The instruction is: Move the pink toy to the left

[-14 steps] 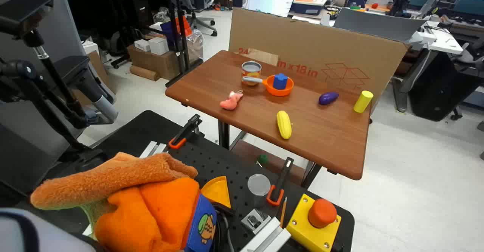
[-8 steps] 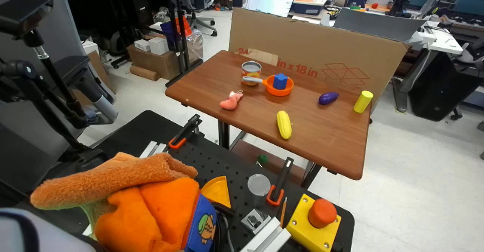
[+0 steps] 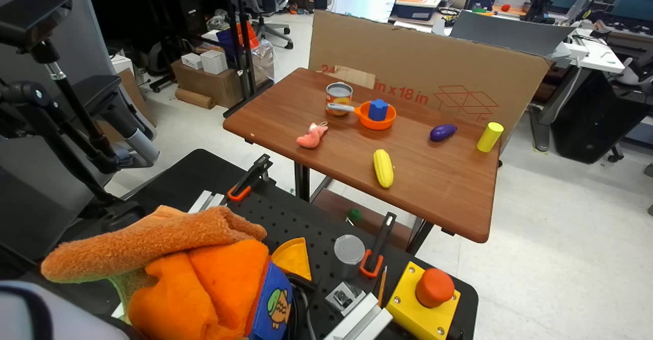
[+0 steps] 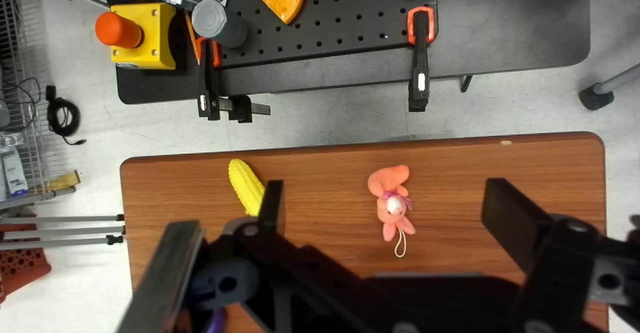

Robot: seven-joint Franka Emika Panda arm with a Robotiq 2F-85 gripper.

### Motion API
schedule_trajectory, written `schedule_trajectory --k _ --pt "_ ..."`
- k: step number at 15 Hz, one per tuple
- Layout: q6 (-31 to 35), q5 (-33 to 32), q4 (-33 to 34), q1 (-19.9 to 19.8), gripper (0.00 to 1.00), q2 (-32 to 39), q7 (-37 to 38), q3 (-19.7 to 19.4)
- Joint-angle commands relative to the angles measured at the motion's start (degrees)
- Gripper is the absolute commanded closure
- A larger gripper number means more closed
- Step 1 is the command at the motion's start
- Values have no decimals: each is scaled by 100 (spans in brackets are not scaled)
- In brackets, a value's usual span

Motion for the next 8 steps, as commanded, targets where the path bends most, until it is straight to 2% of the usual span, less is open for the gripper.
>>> schedule_trajectory --k 1,8 --pt "135 -76 103 146 0 230 203 -253" --pt "1733 215 72 70 0 1135 -85 -803"
